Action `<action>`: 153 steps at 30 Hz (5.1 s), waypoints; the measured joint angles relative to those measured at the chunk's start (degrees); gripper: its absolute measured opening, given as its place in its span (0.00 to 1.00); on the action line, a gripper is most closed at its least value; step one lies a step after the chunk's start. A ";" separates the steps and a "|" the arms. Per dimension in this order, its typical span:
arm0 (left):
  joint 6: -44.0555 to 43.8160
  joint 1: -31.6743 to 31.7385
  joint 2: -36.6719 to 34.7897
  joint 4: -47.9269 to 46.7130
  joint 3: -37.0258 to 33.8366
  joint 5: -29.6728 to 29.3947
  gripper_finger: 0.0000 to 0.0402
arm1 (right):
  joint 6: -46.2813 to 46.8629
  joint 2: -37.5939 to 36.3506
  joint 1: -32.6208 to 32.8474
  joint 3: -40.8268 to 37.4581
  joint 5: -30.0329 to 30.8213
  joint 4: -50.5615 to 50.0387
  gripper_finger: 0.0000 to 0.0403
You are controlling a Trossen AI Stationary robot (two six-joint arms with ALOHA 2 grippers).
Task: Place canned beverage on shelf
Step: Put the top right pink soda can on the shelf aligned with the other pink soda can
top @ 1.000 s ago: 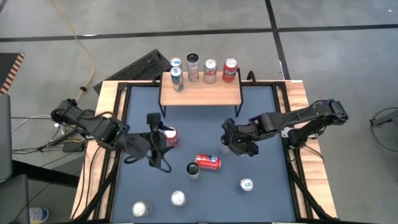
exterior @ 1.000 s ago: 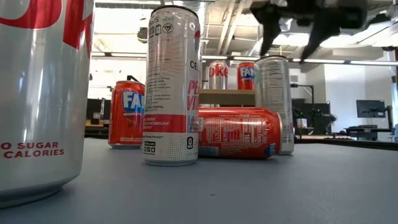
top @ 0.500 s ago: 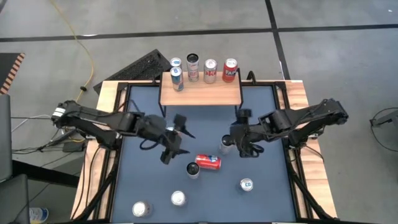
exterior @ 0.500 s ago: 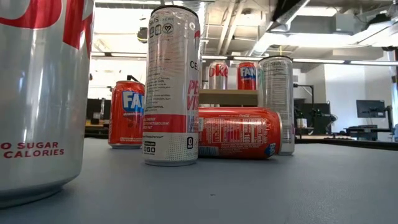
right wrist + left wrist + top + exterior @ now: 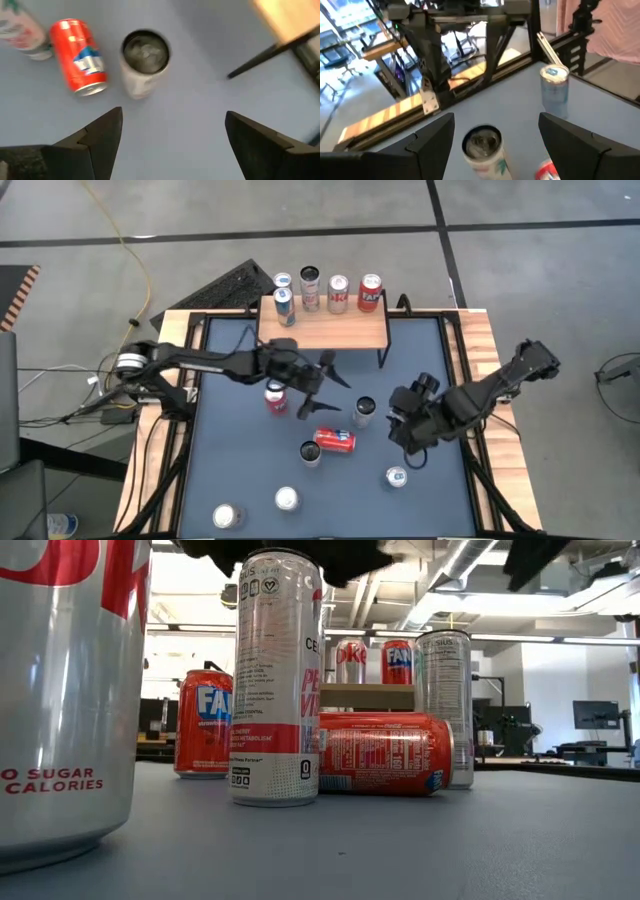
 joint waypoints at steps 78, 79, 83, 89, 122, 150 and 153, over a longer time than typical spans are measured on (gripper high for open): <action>-13.77 2.60 18.40 8.12 5.25 9.57 0.69 | 3.54 3.82 -3.99 -17.04 10.08 29.86 0.82; -13.43 2.60 18.40 7.69 5.27 9.64 0.69 | 3.53 3.82 -4.09 -17.04 9.97 29.86 0.82; -11.23 2.51 18.34 5.21 5.29 6.21 0.69 | 3.55 3.82 -4.19 -17.04 10.14 29.79 0.82; -10.69 2.80 18.36 3.35 5.27 6.19 0.69 | 3.57 3.82 -4.36 -17.04 10.32 29.76 0.82; -12.14 1.92 18.40 1.45 5.23 6.40 0.69 | -11.39 0.85 -6.60 -17.06 10.45 39.60 0.82; -48.95 -7.92 18.29 0.32 5.27 -58.19 0.63 | 12.28 -1.74 5.34 -17.04 10.42 26.26 0.82; -54.42 -9.44 18.29 -1.41 5.25 -67.21 0.63 | 12.29 -1.73 5.25 -17.04 10.44 26.27 0.82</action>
